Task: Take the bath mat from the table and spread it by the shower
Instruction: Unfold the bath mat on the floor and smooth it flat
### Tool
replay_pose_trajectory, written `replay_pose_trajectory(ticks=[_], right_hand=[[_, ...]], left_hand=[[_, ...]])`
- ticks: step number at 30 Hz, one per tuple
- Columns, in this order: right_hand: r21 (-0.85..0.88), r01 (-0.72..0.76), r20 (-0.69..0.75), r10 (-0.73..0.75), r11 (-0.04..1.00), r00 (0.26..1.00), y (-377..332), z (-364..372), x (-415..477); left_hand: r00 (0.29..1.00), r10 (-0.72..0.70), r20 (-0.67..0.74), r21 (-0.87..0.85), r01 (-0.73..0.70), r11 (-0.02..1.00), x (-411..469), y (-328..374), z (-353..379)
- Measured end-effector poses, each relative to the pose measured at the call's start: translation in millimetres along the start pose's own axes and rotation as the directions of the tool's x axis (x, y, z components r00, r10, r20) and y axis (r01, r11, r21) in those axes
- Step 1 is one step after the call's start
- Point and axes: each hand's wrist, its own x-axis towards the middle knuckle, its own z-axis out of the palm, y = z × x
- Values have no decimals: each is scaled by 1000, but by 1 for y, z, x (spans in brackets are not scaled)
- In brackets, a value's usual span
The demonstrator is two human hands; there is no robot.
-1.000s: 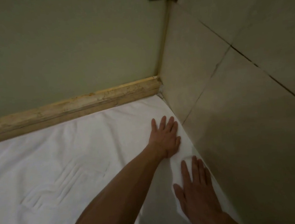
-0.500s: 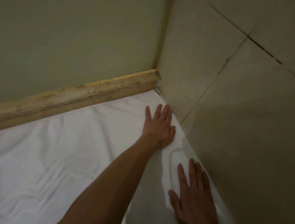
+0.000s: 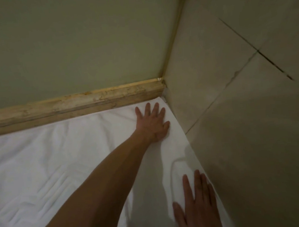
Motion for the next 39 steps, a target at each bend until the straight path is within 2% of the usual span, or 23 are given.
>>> replay_pose_trajectory(ticks=[8, 17, 20, 26, 31, 35, 39], right_hand=[[-55, 20, -66, -23, 998, 998, 3, 3, 2], [-4, 16, 76, -15, 1000, 997, 8, 7, 5], [21, 32, 48, -33, 999, 998, 9, 7, 4], [48, 34, 22, -35, 998, 999, 7, 3, 3], [22, 48, 77, -49, 999, 996, 6, 2, 1], [-18, 96, 126, -92, 995, 988, 12, 4, -11], [8, 60, 114, -61, 998, 992, 17, 6, -42]], left_hand=[[998, 18, -56, 65, -15, 998, 15, 1, 5], [999, 13, -42, 99, -8, 995, 21, 1, 1], [999, 30, -39, 120, -25, 992, 15, 1, -3], [994, 105, -24, 128, -101, 987, -15, -4, -8], [988, 155, 18, 123, -156, 980, -60, 1, -1], [962, 264, 66, 169, -272, 947, -102, 15, 13], [917, 392, 79, 189, -400, 897, -136, 41, 18]])
